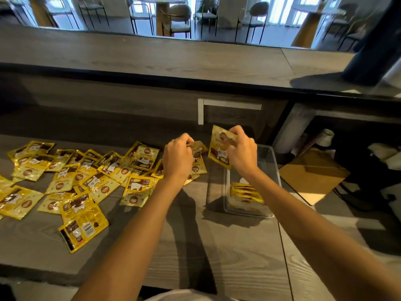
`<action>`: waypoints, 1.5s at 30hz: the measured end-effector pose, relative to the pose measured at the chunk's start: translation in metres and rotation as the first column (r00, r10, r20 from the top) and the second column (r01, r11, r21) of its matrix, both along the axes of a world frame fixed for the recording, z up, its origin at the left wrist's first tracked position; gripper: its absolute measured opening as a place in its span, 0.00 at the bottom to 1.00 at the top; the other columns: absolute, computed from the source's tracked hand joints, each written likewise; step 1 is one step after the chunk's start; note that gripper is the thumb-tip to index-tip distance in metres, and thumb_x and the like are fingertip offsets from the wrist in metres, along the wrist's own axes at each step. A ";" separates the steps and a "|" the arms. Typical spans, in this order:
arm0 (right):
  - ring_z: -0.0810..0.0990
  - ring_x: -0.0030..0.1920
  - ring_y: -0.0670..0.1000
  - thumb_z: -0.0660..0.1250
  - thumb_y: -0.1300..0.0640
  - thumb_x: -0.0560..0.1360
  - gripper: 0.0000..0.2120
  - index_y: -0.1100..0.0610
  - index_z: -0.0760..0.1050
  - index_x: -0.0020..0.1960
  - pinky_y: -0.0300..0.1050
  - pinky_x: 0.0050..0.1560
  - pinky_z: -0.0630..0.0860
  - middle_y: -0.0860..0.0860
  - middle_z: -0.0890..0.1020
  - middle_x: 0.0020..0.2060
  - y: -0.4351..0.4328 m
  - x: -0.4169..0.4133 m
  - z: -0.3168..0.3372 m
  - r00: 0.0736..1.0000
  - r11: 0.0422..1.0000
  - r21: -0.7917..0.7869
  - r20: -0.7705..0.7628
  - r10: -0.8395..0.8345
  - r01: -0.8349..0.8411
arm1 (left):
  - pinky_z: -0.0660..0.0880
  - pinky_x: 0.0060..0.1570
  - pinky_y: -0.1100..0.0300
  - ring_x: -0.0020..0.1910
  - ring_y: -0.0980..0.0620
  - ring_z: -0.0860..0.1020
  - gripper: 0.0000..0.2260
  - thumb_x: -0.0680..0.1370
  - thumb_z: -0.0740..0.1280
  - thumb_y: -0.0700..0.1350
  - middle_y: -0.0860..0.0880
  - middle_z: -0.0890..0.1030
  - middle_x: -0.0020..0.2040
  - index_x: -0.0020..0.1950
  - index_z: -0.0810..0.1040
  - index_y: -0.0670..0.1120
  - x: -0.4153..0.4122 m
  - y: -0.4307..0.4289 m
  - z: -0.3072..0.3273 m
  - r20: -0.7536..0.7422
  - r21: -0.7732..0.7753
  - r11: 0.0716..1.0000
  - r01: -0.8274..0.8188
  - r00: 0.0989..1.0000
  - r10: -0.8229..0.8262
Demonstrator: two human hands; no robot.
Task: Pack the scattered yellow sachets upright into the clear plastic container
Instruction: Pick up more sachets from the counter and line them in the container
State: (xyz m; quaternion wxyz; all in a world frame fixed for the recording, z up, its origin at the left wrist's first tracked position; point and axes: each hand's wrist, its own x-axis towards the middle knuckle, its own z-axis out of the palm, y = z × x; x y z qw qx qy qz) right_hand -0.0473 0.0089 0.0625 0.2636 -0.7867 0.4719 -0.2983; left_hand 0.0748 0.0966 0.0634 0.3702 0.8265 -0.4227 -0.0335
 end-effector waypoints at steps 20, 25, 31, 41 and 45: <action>0.70 0.51 0.52 0.57 0.58 0.80 0.11 0.56 0.78 0.48 0.49 0.59 0.66 0.50 0.76 0.43 -0.033 -0.127 -0.044 0.914 0.951 0.308 -0.380 0.143 -0.021 | 0.71 0.60 0.57 0.61 0.46 0.76 0.13 0.79 0.61 0.38 0.43 0.79 0.62 0.63 0.77 0.41 -0.091 -0.066 -0.047 -0.271 0.356 0.676 0.646 0.763 -0.586; 0.73 0.55 0.57 0.57 0.61 0.79 0.11 0.58 0.78 0.51 0.50 0.54 0.70 0.55 0.77 0.45 -0.034 -0.126 -0.056 0.906 0.925 0.377 -0.380 0.187 -0.033 | 0.63 0.68 0.50 0.66 0.45 0.72 0.15 0.81 0.56 0.43 0.45 0.76 0.66 0.66 0.74 0.45 -0.082 -0.065 -0.054 -0.252 0.528 0.540 0.656 0.728 -0.638; 0.75 0.58 0.55 0.54 0.65 0.79 0.16 0.61 0.75 0.61 0.44 0.59 0.70 0.58 0.79 0.55 -0.029 -0.126 -0.046 0.912 0.919 0.384 -0.338 0.231 -0.090 | 0.60 0.67 0.47 0.62 0.44 0.73 0.14 0.82 0.52 0.44 0.45 0.79 0.58 0.59 0.76 0.47 -0.077 -0.065 -0.054 -0.252 0.565 0.511 0.648 0.725 -0.641; 0.75 0.49 0.46 0.52 0.57 0.81 0.17 0.59 0.76 0.62 0.45 0.67 0.63 0.54 0.81 0.54 -0.022 -0.131 -0.057 0.898 0.907 0.408 -0.354 0.262 -0.104 | 0.53 0.73 0.44 0.62 0.45 0.73 0.18 0.81 0.49 0.44 0.42 0.78 0.60 0.57 0.77 0.42 -0.081 -0.051 -0.049 -0.298 0.517 0.556 0.651 0.746 -0.596; 0.75 0.57 0.50 0.52 0.57 0.80 0.17 0.58 0.78 0.57 0.53 0.75 0.52 0.56 0.81 0.56 -0.022 -0.125 -0.053 0.894 0.946 0.300 -0.382 0.235 -0.121 | 0.55 0.74 0.48 0.70 0.46 0.67 0.18 0.82 0.51 0.42 0.44 0.72 0.69 0.69 0.70 0.44 -0.078 -0.044 -0.040 -0.281 0.452 0.642 0.620 0.782 -0.557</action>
